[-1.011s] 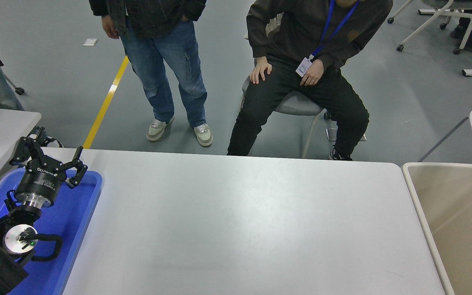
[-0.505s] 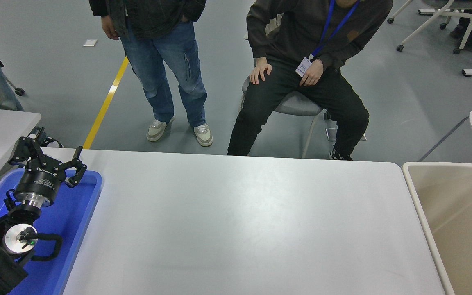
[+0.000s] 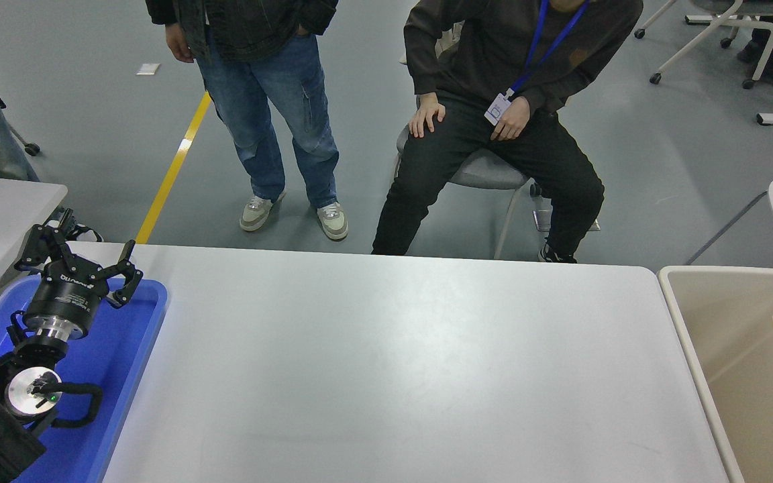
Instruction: Clean the table surface
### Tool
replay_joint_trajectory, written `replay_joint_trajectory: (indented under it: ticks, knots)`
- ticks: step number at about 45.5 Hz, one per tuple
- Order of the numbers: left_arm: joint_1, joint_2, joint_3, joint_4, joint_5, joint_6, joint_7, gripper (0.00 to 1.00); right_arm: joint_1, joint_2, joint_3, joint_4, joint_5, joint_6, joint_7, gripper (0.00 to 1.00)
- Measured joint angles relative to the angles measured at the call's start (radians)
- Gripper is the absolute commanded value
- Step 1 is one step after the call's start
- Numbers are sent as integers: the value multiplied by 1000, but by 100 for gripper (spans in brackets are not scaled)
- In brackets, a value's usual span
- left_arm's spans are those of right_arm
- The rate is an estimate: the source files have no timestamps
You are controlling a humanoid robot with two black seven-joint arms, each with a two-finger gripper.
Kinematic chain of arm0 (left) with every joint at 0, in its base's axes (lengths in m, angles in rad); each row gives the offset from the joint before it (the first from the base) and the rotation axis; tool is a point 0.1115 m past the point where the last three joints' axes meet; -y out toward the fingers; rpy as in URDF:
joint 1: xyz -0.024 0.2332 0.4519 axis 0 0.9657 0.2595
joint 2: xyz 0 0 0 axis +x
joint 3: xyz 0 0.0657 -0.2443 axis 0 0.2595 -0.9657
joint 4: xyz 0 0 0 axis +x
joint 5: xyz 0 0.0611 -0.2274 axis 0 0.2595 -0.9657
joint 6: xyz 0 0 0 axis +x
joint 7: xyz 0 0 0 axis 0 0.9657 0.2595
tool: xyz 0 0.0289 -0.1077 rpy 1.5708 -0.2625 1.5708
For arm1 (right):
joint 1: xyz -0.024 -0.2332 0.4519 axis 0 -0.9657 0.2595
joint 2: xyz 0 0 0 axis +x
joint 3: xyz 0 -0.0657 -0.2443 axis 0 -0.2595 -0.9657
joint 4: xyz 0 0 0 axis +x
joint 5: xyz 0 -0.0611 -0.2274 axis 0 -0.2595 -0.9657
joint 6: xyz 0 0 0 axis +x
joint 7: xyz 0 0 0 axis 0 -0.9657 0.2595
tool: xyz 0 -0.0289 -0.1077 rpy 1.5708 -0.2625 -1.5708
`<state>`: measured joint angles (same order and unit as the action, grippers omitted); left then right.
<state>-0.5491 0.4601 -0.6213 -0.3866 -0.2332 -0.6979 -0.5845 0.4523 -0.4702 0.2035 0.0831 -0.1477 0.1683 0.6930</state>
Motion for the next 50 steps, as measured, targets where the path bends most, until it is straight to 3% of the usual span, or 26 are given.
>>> replay_joint_trajectory:
  ticks: [26,27,31,36,50]
  knots:
    - [0,0,0,0,0,0,0,100,-9,41,8,-40,0,-56,-72,0]
    - [0,0,0,0,0,0,0,100,-9,41,8,-41,0,-60,-73,7]
    - [0,0,0,0,0,0,0,100,-7,42,9,-42,0,-72,-75,69]
    - [0,0,0,0,0,0,0,100,-5,42,11,-43,0,-97,-77,97]
    - [0,0,0,0,0,0,0,100,-2,42,12,-43,0,-138,-79,98]
